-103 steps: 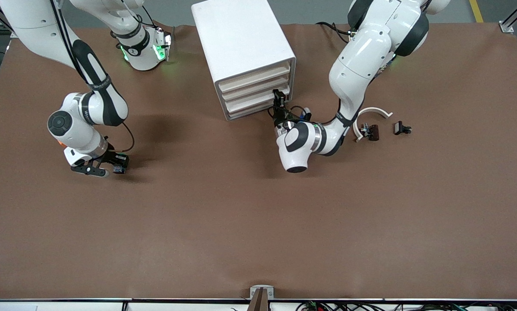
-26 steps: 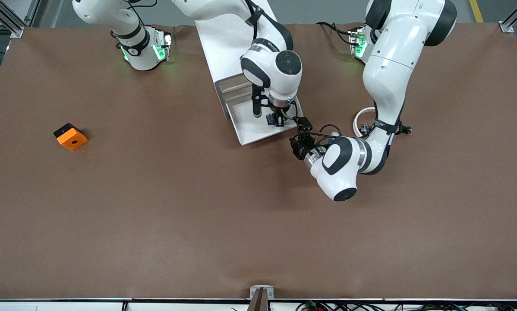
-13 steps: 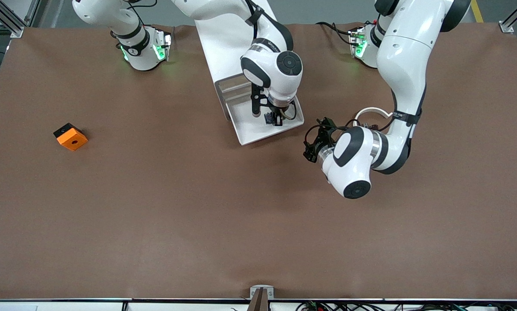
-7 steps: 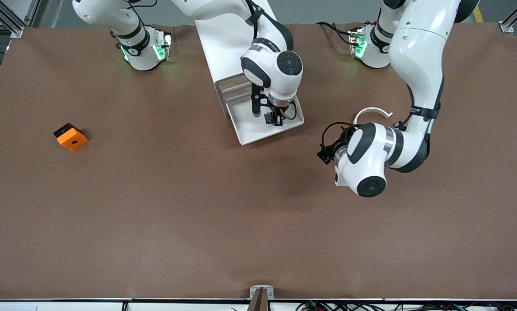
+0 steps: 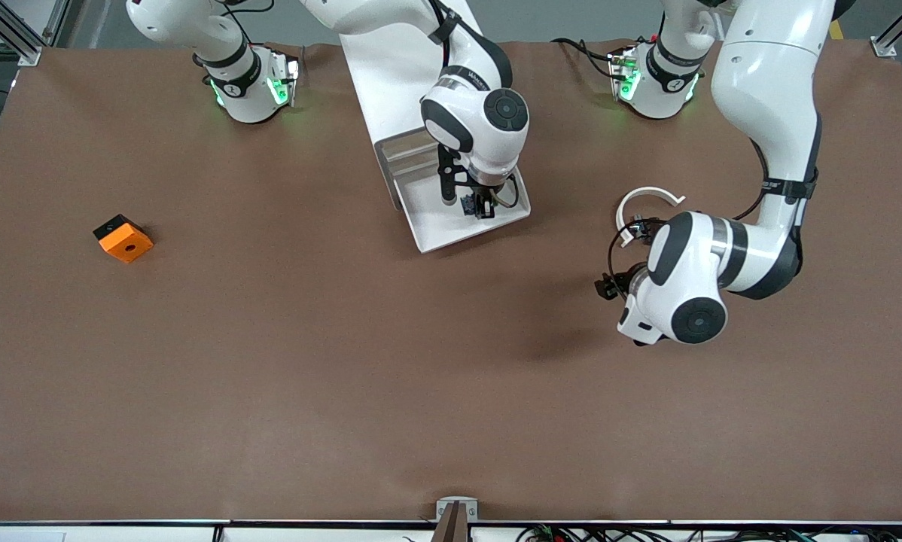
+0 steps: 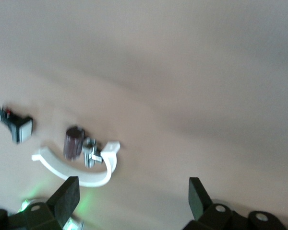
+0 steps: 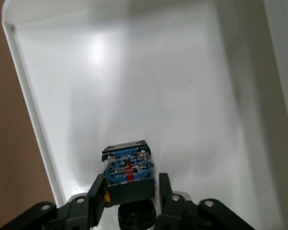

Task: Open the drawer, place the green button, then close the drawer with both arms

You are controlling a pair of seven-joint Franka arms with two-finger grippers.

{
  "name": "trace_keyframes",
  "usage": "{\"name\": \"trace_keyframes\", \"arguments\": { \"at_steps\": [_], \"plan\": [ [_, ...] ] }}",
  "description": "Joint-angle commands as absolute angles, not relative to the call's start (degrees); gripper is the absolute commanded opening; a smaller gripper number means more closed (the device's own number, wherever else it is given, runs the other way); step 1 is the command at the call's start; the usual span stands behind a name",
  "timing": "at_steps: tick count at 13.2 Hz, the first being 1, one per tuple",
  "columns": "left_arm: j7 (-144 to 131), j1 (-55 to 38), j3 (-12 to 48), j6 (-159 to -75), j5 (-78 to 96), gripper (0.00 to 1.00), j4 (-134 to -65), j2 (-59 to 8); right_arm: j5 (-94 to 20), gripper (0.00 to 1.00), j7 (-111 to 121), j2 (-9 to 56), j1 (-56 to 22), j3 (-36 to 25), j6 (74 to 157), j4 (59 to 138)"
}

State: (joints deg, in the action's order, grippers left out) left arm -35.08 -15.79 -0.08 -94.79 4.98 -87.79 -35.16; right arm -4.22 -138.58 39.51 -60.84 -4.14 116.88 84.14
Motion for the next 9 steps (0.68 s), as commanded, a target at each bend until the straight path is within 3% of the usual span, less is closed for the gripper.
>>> {"name": "trace_keyframes", "arguments": {
  "at_steps": [1,5,9],
  "plan": [
    [-33.3,-12.8,0.5,-101.1,3.2,1.00,-92.2,-31.5,-4.0,1.00,-136.6,40.5,-62.0,-4.7,116.3,83.4],
    [-20.4,-8.5,0.6,-103.6,-2.5,1.00,-93.2,-29.1,-4.3,1.00,-133.9,40.3,-61.4,-4.7,115.7,83.0],
    [-8.4,-3.5,0.5,-103.8,-2.7,1.00,-93.1,-25.5,-4.7,1.00,-127.1,40.1,-59.8,-4.7,109.5,79.5]
  ]
}}
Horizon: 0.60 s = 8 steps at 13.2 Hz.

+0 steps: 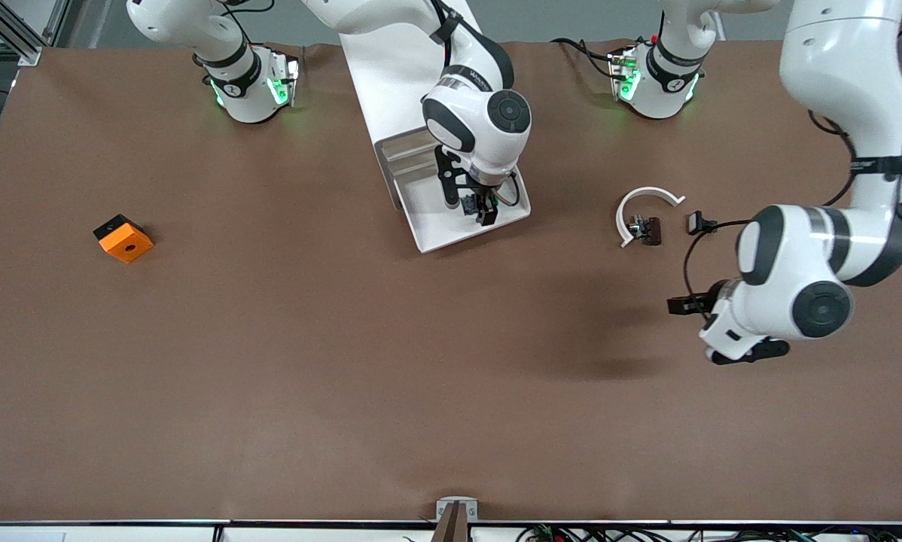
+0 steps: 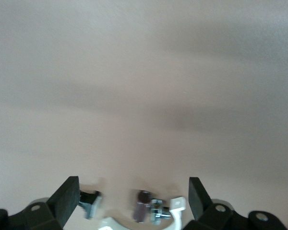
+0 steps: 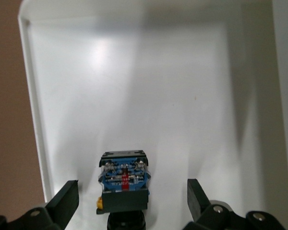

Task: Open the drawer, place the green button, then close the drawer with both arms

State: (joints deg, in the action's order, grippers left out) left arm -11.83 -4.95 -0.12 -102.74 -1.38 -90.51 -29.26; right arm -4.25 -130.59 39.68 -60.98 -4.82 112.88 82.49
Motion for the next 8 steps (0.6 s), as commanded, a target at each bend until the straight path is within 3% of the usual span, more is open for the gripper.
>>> {"name": "trace_keyframes", "arguments": {
  "at_steps": [1,8],
  "plan": [
    [-6.4,-1.9,0.5,-103.8,-2.7,1.00,-93.1,-24.4,-4.7,1.00,-125.7,40.0,-59.2,-4.7,108.5,78.6],
    [3.7,3.1,0.5,-104.0,-2.7,1.00,-96.1,-15.9,-3.8,1.00,-108.9,38.6,-54.9,-5.4,98.0,72.1]
  ]
}}
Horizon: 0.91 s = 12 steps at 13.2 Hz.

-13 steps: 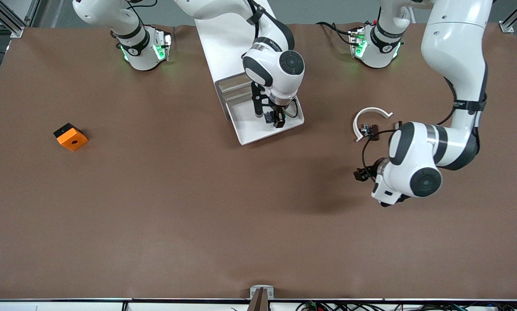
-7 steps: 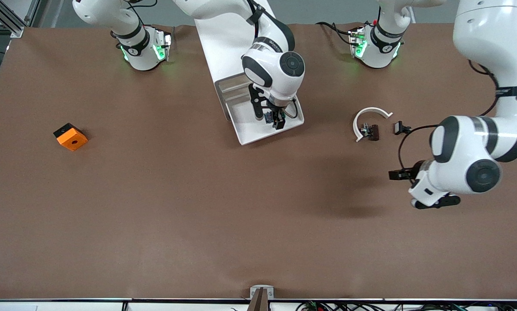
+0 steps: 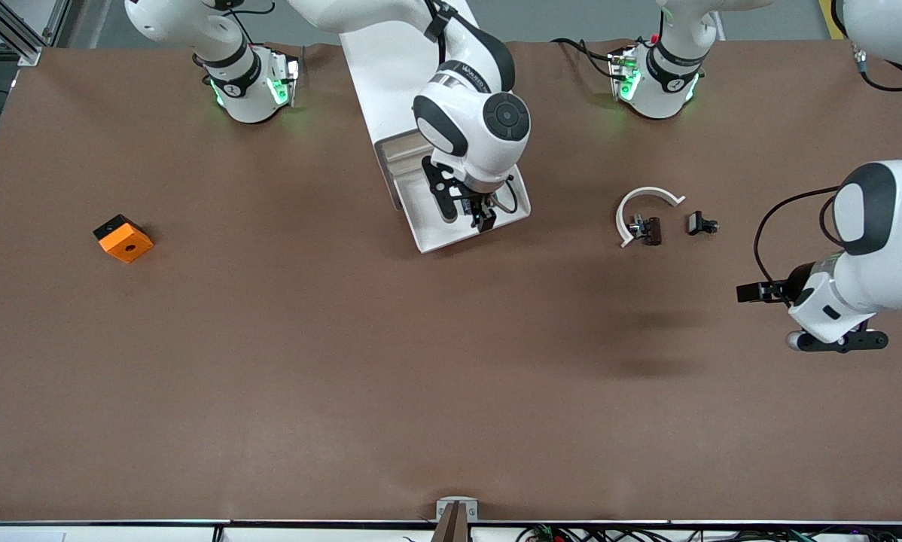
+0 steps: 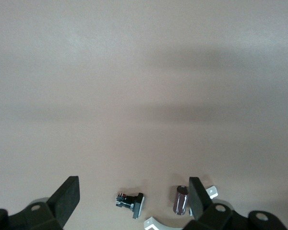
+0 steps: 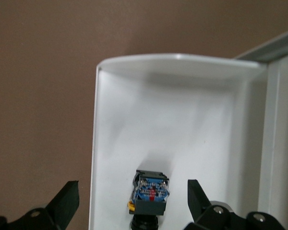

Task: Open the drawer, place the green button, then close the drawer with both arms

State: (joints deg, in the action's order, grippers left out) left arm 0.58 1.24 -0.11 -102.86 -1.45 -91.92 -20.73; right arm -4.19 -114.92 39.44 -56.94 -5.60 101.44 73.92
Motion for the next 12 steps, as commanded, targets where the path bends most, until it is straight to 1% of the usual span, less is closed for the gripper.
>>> {"name": "trace_keyframes", "arguments": {
  "at_steps": [1,2,4,6,9,12],
  "plan": [
    [4.7,3.5,0.6,-104.1,-2.7,1.00,-97.2,-14.1,-3.5,1.00,-103.7,36.8,-53.2,-5.4,96.9,72.1],
    [4.9,3.7,0.5,-104.1,-2.7,1.00,-97.6,-12.8,-2.8,1.00,-98.3,34.7,-51.7,-5.4,96.2,72.2],
    [4.9,3.8,0.6,-104.0,-2.6,1.00,-98.6,-9.9,0.7,1.00,-89.6,31.3,-47.7,-5.3,91.9,72.2],
    [5.0,3.9,0.6,-104.1,-2.6,1.00,-100.0,-6.6,1.2,1.00,-79.4,27.6,-43.5,-5.3,89.0,72.3],
    [5.1,3.7,0.7,-103.8,-2.6,1.00,-100.4,-3.0,1.1,1.00,-64.2,22.5,-36.2,-5.4,86.1,72.6],
    [5.1,2.1,0.7,-103.5,-2.6,1.00,-101.5,1.5,1.3,1.00,-50.8,18.6,-28.7,-5.4,82.6,72.6]
  ]
}}
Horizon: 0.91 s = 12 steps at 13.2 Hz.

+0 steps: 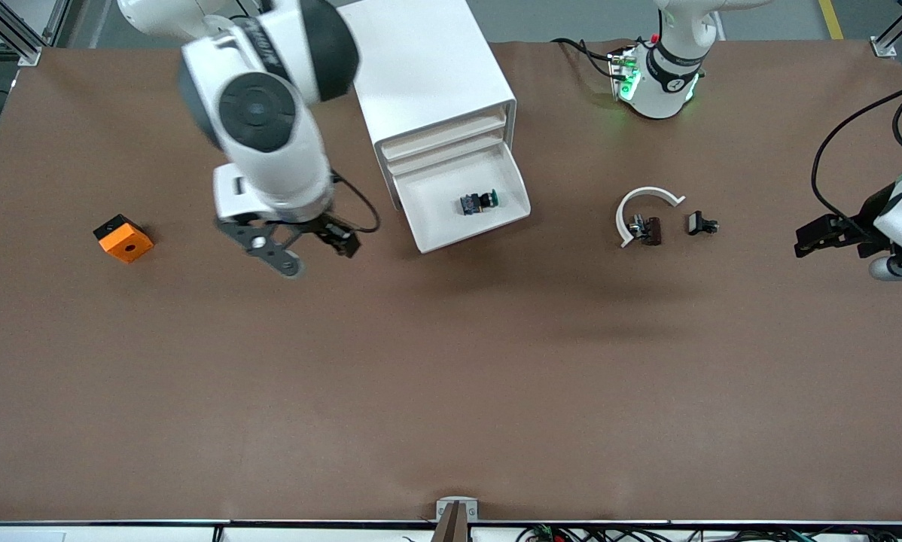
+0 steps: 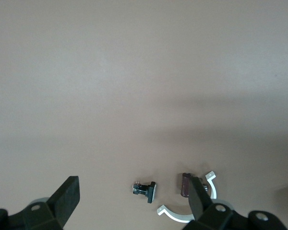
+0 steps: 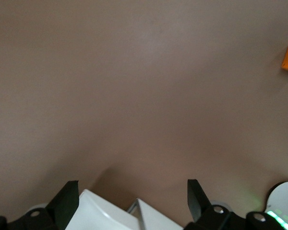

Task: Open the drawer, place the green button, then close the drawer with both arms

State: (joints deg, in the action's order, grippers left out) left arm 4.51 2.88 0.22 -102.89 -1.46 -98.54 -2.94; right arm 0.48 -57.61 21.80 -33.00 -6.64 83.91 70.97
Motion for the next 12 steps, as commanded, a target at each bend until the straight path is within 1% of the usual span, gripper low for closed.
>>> {"name": "trace_keyframes", "arguments": {
  "at_steps": [1,5,8,10,11,12],
  "plan": [
    [5.1,1.9,0.7,-103.3,-2.6,1.00,-101.5,2.3,1.4,1.00,-46.1,17.8,-26.4,-5.4,81.7,72.7],
    [4.3,-1.5,0.2,-101.8,-2.6,1.00,-100.7,5.0,3.0,1.00,-26.3,15.6,-18.0,-5.4,77.3,72.5],
    [3.4,-2.2,0.3,-102.0,-2.4,1.00,-100.9,4.8,2.6,1.00,-11.1,14.8,-11.5,-5.4,76.6,72.2],
    [2.1,-2.1,0.7,-105.2,-1.3,1.00,-102.6,3.3,1.8,1.00,-3.7,14.6,-7.1,-5.3,76.9,72.2],
    [0.1,-2.5,0.9,-108.6,-0.5,1.00,-105.2,3.2,1.5,1.00,-2.1,14.5,-5.6,-5.3,77.1,72.2],
    [-3.1,-3.3,3.0,-113.1,-0.4,1.00,-109.2,3.3,1.4,1.00,-1.9,14.5,-4.4,-5.3,77.0,72.2]
  ]
}}
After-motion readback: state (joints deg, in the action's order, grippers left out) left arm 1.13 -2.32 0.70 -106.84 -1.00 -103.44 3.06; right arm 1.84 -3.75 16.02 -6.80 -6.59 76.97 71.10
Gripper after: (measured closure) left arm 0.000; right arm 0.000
